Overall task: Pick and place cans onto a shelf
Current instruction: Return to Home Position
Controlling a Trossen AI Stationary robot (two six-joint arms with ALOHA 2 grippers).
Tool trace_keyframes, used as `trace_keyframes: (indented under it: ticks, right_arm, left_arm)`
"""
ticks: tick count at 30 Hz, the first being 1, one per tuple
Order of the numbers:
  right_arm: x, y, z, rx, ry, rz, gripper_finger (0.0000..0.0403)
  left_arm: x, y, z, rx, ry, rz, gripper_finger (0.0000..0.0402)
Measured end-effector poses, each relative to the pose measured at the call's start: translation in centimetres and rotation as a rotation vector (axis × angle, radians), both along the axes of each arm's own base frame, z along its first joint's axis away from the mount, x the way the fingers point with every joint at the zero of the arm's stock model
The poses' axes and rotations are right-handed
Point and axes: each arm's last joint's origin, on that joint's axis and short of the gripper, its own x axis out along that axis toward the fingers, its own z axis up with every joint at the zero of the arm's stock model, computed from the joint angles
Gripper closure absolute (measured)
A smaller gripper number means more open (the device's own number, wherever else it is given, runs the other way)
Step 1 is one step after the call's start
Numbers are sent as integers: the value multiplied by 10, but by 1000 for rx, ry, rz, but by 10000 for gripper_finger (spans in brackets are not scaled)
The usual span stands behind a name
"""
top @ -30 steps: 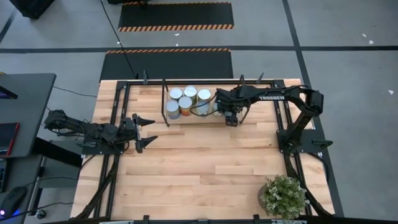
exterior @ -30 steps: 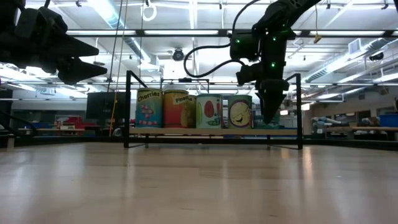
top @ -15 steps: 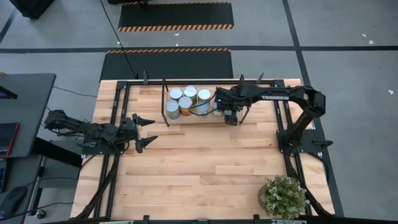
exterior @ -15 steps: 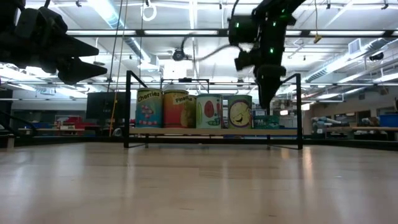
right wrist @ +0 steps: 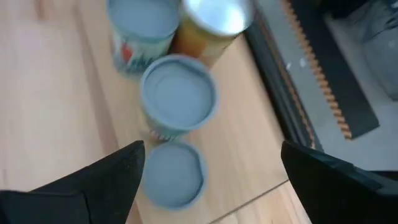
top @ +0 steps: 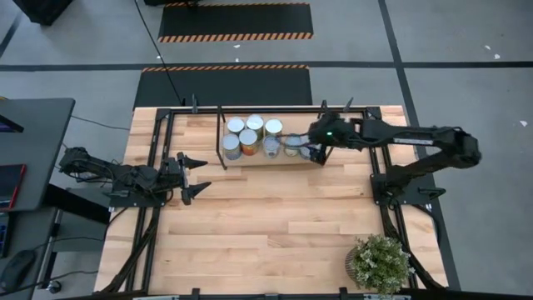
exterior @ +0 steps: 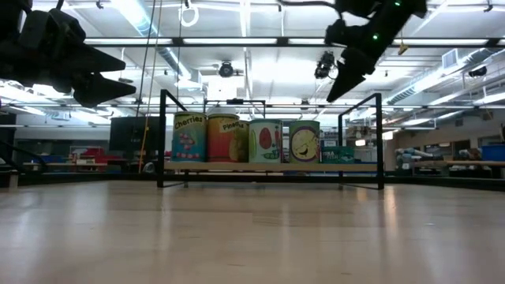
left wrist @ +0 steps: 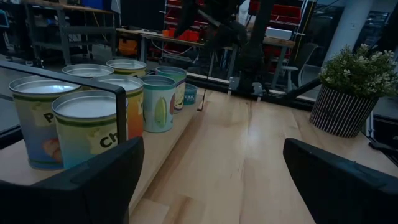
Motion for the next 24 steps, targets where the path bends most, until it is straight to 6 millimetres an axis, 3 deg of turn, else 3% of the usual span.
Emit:
trace_keyframes:
  ticks: [11, 24]
  right_arm:
    - [-52, 11, -19, -46, -487, 52, 19]
    - [-92, 23, -53, 74, -799, 197, 24]
  left_arm:
    - [0, 0, 0, -1, 0, 0, 10]
    - [0, 0, 0, 0, 0, 1, 10]
